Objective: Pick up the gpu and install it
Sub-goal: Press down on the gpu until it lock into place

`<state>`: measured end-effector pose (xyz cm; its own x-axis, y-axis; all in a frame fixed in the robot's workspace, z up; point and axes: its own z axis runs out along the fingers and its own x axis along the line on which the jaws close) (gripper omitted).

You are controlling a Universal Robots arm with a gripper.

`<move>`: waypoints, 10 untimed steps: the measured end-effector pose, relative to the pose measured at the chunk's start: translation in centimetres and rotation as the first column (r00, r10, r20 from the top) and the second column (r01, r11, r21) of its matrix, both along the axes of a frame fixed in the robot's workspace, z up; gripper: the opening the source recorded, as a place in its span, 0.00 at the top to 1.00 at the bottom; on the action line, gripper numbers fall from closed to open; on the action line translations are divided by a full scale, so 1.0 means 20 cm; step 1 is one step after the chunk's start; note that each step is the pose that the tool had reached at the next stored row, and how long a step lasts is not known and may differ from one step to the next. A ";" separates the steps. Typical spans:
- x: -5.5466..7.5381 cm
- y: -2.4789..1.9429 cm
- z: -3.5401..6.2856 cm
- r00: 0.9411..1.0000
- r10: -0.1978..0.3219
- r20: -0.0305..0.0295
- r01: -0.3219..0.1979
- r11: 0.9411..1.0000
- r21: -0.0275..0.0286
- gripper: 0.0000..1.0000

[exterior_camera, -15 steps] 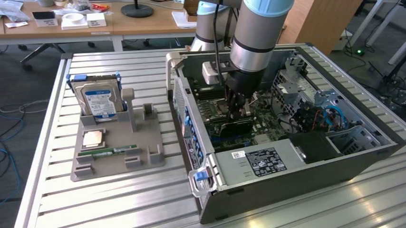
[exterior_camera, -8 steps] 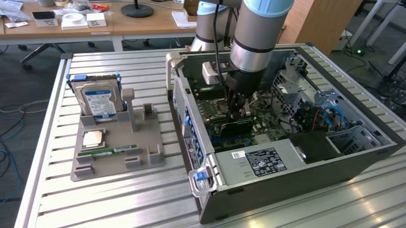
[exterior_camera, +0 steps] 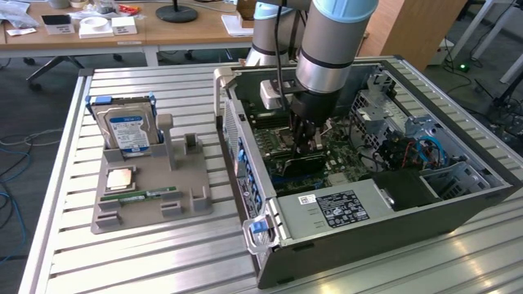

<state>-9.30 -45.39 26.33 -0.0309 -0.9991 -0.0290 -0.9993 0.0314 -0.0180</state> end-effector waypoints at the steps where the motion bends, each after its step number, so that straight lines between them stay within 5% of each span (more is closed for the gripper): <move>1: 0.00 0.000 0.000 1.000 0.000 0.000 0.000 1.000 0.000 0.89; 10: 0.00 0.000 -0.002 1.000 0.000 0.000 0.000 1.000 0.000 0.89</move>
<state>-9.37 -45.39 26.29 -0.0309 -0.9991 -0.0290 -0.9993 0.0314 -0.0178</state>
